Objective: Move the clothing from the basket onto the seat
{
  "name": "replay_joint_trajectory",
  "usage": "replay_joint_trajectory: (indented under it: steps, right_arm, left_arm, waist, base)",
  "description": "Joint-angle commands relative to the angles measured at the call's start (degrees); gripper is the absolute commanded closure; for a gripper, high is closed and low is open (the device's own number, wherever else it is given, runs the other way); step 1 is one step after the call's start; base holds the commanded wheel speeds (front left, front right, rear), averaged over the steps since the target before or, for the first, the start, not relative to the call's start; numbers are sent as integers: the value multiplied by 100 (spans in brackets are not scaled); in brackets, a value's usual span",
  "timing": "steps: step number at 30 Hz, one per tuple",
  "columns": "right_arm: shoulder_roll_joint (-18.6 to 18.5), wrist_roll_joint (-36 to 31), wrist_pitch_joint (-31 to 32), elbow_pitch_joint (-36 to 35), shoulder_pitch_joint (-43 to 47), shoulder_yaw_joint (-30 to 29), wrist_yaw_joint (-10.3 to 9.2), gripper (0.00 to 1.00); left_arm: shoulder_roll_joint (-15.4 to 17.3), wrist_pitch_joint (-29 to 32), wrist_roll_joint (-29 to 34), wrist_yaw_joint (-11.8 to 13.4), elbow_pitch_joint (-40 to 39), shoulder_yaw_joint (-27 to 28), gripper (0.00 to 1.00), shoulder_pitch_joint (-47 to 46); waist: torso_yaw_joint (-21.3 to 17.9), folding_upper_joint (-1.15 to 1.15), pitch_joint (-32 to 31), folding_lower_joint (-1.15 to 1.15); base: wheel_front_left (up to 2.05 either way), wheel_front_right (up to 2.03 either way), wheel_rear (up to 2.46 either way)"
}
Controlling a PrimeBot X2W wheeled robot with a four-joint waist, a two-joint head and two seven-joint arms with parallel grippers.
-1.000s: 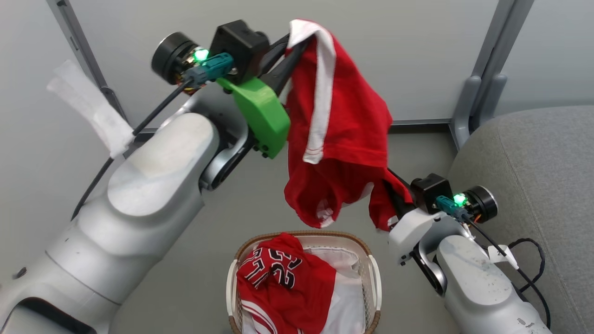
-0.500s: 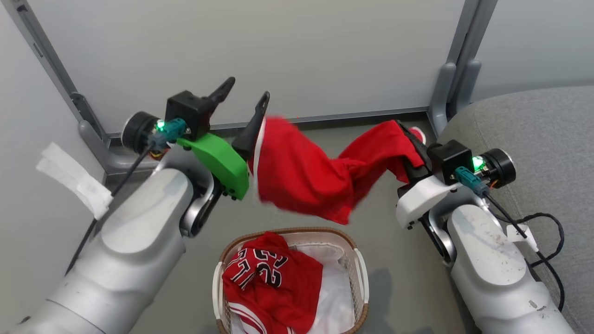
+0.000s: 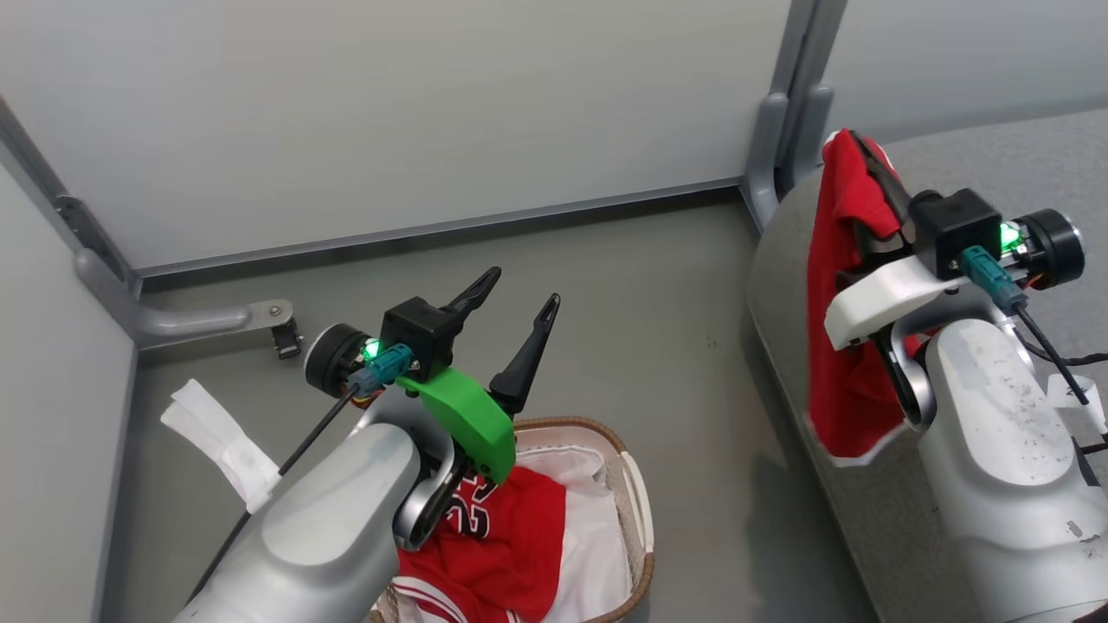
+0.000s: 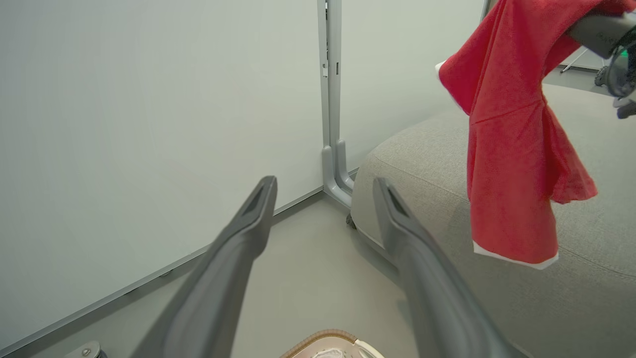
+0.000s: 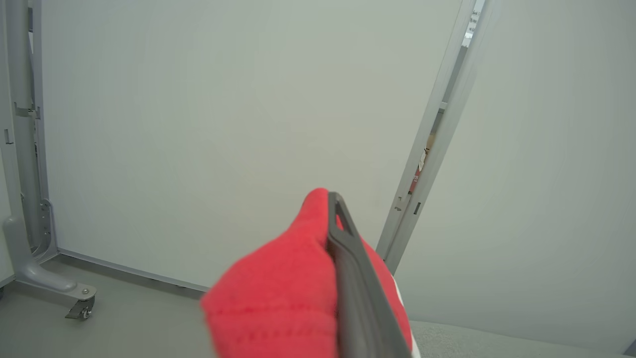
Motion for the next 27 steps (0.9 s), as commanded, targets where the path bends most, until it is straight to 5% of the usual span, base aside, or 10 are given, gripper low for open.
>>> replay_joint_trajectory:
  steps: [1,16,27]
  right_arm:
    - [-47,-28,-12,-54,34,-91,-6,100]
    - [36,-86,-12,-318,-100,-331,-6,100]
    - [-42,-148,-12,-284,-65,-516,-6,100]
  left_arm:
    - [-52,-22,36,4,-23,-2,0,101]
    - [-324,-64,236,-2,13,128,0,379]
    - [-402,-58,531,3,-121,169,0,312]
  waist:
    - [-355,0,109,0]
    - [-1827,0,579,0]
    - [-2055,0,873,0]
  base:
    - [0,0,0]
    - [0,0,0]
    - [0,0,0]
